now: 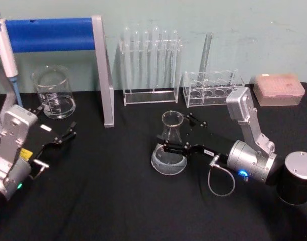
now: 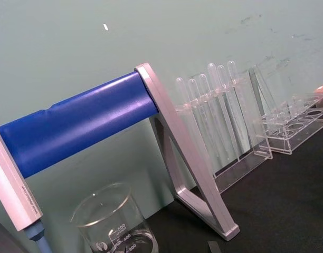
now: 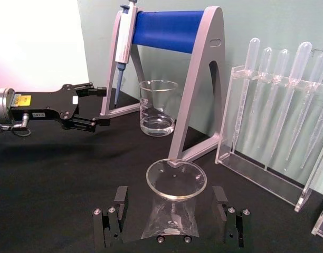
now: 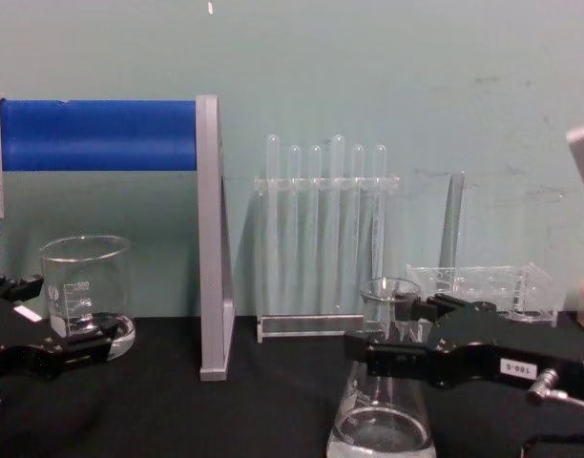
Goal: Grasp the erlenmeyer flask with one hand, shake it three times, then place it back.
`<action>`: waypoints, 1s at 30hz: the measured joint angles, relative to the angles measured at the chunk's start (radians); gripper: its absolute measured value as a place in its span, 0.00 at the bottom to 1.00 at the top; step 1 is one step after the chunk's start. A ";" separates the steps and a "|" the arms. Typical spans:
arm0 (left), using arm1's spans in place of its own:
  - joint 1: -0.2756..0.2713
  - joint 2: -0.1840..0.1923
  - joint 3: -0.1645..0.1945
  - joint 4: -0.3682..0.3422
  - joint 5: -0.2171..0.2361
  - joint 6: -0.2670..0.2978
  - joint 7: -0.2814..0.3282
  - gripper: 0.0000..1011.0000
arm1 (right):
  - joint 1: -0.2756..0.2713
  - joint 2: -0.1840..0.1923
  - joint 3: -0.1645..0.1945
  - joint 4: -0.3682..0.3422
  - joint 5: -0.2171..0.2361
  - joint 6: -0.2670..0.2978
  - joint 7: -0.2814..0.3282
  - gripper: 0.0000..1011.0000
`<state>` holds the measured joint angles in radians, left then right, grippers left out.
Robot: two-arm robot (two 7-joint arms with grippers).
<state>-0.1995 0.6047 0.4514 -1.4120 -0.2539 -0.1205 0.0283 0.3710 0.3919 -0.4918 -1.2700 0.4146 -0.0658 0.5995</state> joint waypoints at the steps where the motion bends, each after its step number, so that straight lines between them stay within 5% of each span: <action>1: 0.000 0.000 0.000 0.000 0.000 0.000 0.000 0.99 | -0.001 0.000 0.000 -0.001 0.000 0.000 -0.001 0.99; 16: 0.000 0.000 0.000 0.000 0.000 0.000 0.000 0.99 | -0.038 0.040 0.014 -0.053 0.000 0.018 -0.006 0.99; 30: 0.000 0.000 0.000 0.000 0.000 0.000 0.000 0.99 | -0.115 0.104 0.070 -0.116 0.030 0.035 -0.038 0.99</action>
<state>-0.1995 0.6047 0.4514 -1.4120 -0.2539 -0.1205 0.0283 0.2564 0.4958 -0.4213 -1.3857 0.4443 -0.0311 0.5613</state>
